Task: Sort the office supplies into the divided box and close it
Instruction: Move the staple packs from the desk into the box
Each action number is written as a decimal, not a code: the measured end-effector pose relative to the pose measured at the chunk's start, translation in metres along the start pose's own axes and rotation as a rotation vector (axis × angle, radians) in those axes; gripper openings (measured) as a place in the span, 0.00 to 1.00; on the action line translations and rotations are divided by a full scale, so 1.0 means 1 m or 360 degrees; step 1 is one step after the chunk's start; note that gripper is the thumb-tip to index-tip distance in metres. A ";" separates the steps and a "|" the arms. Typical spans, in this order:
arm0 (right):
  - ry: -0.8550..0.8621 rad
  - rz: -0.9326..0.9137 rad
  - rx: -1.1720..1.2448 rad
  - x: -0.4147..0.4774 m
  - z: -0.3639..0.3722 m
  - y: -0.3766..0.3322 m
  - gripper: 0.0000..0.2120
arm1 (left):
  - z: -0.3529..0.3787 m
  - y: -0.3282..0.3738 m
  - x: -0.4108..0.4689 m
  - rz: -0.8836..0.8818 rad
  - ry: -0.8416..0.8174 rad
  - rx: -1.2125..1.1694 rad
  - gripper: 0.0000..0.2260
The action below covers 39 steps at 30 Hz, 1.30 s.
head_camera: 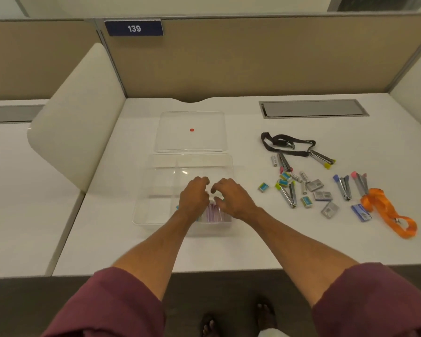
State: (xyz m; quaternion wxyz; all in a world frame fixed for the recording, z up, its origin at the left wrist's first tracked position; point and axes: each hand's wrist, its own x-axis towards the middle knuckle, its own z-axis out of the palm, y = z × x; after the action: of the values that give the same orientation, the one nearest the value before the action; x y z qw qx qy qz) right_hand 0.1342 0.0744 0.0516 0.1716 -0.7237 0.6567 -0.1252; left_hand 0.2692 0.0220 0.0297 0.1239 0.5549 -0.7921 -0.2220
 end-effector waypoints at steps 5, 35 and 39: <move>0.0032 0.0222 -0.0061 -0.010 -0.025 0.052 0.14 | 0.018 0.053 0.015 0.0175 -0.0063 0.0044 0.16; -0.0376 0.0191 -0.0580 0.011 -0.040 0.222 0.18 | 0.114 0.146 0.078 0.0004 -0.0273 0.0254 0.17; -0.0236 0.0126 -0.0668 0.018 -0.046 0.213 0.15 | 0.095 0.140 0.083 0.0017 -0.0200 0.0227 0.14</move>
State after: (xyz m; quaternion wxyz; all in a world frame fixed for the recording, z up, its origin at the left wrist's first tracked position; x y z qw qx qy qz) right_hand -0.0757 0.0363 0.0051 0.0699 -0.7243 0.6818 0.0747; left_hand 0.0822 0.0052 0.0109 0.0354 0.5430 -0.8151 -0.1986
